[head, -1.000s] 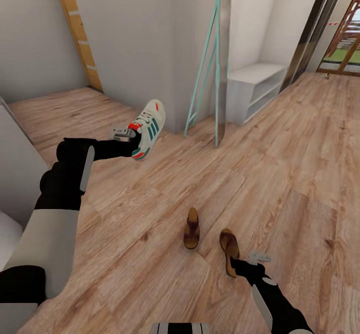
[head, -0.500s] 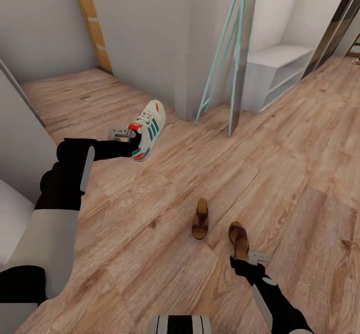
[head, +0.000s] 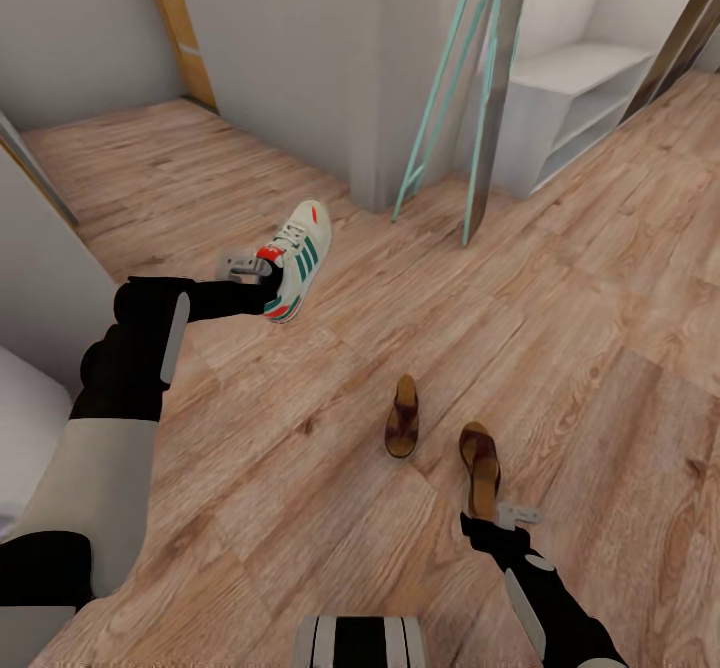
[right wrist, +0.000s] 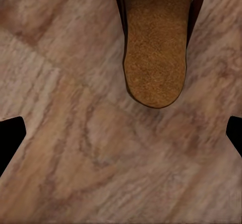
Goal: Pick up the two gym shoes and the two sandals from the corridor floor and place them onto the hallstand (shoe rack) in the corridor, making sure they are on the rack and not on the floor. Arrange them so the two gym shoes are next to each other and the two sandals are next to each other.
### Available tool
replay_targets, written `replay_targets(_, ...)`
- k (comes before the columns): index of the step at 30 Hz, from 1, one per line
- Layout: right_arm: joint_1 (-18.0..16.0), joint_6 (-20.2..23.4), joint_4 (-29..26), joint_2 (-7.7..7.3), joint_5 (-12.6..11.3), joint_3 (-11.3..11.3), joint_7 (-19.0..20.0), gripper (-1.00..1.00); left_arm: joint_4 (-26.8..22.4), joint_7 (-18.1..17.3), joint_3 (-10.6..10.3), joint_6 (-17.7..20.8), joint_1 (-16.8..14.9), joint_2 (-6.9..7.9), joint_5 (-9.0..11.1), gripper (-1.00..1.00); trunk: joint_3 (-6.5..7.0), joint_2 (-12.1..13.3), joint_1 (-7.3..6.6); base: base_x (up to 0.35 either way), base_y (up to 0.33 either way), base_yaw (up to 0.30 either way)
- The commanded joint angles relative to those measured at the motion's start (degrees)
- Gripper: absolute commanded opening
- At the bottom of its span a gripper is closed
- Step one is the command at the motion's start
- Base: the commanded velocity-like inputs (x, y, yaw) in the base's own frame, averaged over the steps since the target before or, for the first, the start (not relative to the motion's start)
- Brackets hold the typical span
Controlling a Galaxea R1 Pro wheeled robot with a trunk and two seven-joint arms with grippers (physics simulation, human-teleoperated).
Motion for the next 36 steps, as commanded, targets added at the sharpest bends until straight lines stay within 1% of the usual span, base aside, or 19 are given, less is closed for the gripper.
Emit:
replay_targets(1, 0.00, 0.30, -0.12, 0.00, -0.50, 0.06, -0.07, 1.00, -0.04, -0.59, 0.06, 0.17, -0.04, -0.01, -0.47, -1.00, -0.36, -0.03, 0.01, 0.000, 0.000, 0.000)
replay_targets(9, 0.00, 0.30, -0.08, 0.00, -0.41, 0.12, -0.07, 1.00, -0.05, -0.56, 0.06, 0.15, -0.04, 0.04, -0.47, -1.00, -2.89, -0.14, 0.22, 0.000, 0.000, 0.000)
replay_targets(12, 0.00, 0.21, -0.05, 0.00, -0.35, 0.13, -0.07, 1.00, -0.07, -0.56, 0.06, 0.17, -0.04, 0.03, -0.47, -1.00, -3.18, -0.14, 0.22, 0.000, 0.000, 0.000)
replay_targets(18, 0.00, -0.59, 0.15, 0.00, -0.30, -0.03, -0.07, 1.00, -0.05, -0.56, 0.06, 0.15, -0.04, -0.02, -0.47, -1.00, -3.47, -0.14, 0.22, 0.000, 0.000, 0.000)
replay_targets(19, 0.00, -2.16, 0.81, -0.02, -0.28, -0.16, -0.07, 1.00, -0.07, -0.56, 0.06, 0.15, -0.04, 0.00, -0.48, -1.00, -3.48, -0.14, 0.22, 0.000, 0.000, 0.000)
replay_targets(21, 0.00, -2.78, 1.55, -0.06, -0.25, -0.21, -0.07, 1.00, -0.08, -0.56, 0.06, 0.15, -0.04, 0.02, -0.51, -1.00, -3.49, -0.14, 0.22, 0.000, 0.000, 0.000)
replay_targets(27, 0.00, -3.67, 3.45, -0.04, -0.17, -0.11, -0.07, 1.00, -0.08, -0.56, 0.06, 0.18, -0.04, 0.04, -0.55, -1.00, -3.49, -0.14, 0.22, 0.000, 0.000, 0.000)
replay_targets(36, 0.00, -4.08, 3.66, -0.01, -0.14, -0.05, -0.07, 1.00, -0.08, -0.56, 0.03, 0.19, -0.04, 0.02, -0.55, -1.00, -3.49, -0.14, 0.22, 0.000, 0.000, 0.000)
